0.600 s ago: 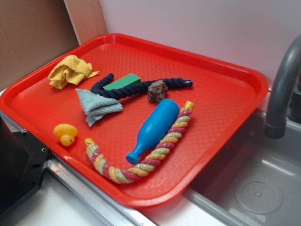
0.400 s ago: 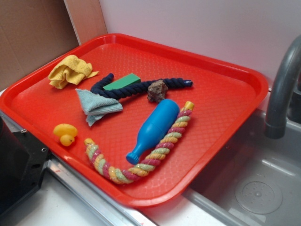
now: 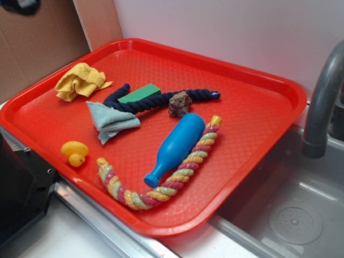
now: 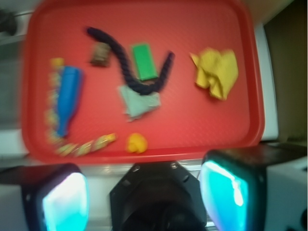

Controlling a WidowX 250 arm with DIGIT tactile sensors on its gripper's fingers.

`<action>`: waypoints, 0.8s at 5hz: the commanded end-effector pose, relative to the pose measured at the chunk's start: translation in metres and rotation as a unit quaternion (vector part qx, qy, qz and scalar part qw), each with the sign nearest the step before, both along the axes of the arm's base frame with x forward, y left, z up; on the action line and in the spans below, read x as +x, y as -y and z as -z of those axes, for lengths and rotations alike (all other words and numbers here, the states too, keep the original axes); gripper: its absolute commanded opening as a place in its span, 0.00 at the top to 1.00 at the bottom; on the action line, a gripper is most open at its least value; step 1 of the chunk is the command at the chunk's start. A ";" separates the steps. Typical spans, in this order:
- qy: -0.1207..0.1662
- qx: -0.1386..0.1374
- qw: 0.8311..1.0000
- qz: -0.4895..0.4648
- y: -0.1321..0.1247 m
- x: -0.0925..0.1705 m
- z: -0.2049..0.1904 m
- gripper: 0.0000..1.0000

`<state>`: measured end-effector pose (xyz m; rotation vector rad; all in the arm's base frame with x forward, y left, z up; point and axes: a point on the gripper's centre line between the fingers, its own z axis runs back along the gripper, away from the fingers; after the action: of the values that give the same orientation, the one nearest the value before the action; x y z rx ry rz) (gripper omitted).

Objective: Grab the yellow cloth.

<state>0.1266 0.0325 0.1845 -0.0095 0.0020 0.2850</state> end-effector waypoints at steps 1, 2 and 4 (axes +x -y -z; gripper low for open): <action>0.049 0.024 0.977 -0.206 -0.070 0.041 0.047 0.00; 0.067 0.035 0.985 -0.155 -0.077 0.066 0.062 0.00; 0.047 0.056 0.997 -0.027 -0.082 0.078 0.127 0.00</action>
<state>0.2030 0.1103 0.0495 0.0776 -0.0747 0.3434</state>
